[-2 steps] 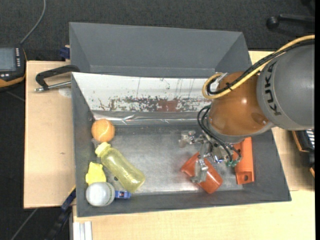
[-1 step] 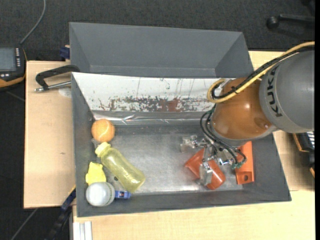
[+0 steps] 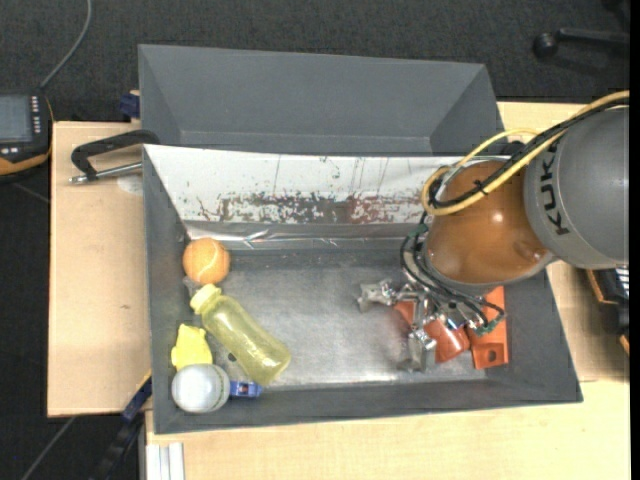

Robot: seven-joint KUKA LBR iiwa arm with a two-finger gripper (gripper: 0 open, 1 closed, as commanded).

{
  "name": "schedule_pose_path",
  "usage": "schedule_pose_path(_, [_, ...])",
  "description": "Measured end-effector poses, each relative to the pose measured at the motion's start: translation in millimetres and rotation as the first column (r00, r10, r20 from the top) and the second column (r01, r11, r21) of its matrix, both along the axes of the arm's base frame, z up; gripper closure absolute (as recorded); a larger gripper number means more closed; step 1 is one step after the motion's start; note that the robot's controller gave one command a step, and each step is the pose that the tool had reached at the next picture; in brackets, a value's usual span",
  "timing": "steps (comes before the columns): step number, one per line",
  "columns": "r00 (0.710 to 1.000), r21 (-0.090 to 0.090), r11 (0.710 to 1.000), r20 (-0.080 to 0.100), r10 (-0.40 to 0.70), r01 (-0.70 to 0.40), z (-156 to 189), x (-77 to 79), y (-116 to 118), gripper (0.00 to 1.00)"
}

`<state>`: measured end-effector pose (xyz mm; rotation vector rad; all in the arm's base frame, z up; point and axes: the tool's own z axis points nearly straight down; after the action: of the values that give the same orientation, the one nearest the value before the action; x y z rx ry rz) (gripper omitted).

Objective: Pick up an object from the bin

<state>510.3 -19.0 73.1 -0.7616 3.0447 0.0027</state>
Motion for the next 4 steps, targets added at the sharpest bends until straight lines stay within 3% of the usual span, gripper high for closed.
schedule_pose_path(1, [0.994, 0.002, 0.994, 0.006, 0.106, -0.106, 4, 25.4, -25, 0.0])
schedule_pose_path(2, [0.996, 0.003, 0.996, 0.007, 0.085, -0.085, 0, 35.7, -70, 0.0])
schedule_pose_path(3, [0.996, 0.006, 0.996, 0.007, 0.084, -0.084, -1, 38.5, -88, 0.0])
schedule_pose_path(4, [0.926, 0.003, 0.926, 0.011, 0.378, -0.378, -2, 50.8, -90, 0.0])
